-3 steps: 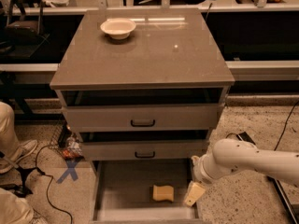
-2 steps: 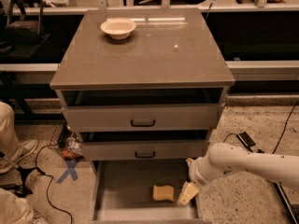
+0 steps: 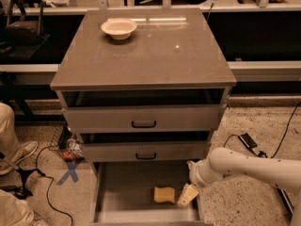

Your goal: Pick sponge from bottom drawer and place on counter

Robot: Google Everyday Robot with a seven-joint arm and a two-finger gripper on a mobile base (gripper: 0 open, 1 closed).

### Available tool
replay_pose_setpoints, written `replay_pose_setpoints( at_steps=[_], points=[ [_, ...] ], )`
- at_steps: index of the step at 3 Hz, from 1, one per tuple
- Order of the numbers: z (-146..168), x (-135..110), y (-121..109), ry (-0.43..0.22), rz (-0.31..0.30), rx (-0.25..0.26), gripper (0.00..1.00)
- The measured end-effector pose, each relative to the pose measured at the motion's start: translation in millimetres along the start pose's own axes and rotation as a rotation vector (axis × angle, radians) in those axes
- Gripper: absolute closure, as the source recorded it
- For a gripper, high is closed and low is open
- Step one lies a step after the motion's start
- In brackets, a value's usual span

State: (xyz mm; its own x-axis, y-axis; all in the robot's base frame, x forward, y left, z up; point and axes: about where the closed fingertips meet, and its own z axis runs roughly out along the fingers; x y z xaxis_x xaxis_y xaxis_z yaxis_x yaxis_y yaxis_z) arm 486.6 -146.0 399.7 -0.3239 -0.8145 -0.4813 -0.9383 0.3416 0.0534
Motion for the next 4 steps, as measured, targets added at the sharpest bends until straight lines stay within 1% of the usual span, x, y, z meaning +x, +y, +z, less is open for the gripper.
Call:
replay_pose_setpoints(
  at_steps=[1, 2, 3, 4],
  points=[
    [62.7, 26.3, -28.2, -0.042, -0.007, -0.027, 0.00],
    [117.1, 41.6, -57.0, -0.096, 0.002, -0.045, 0.00],
    [120.3, 42.1, -55.4, -0.088, -0.011, -0.055, 0.00],
    [129.0, 44.3, -53.8, -0.066, -0.047, -0.077, 0.00]
  ],
)
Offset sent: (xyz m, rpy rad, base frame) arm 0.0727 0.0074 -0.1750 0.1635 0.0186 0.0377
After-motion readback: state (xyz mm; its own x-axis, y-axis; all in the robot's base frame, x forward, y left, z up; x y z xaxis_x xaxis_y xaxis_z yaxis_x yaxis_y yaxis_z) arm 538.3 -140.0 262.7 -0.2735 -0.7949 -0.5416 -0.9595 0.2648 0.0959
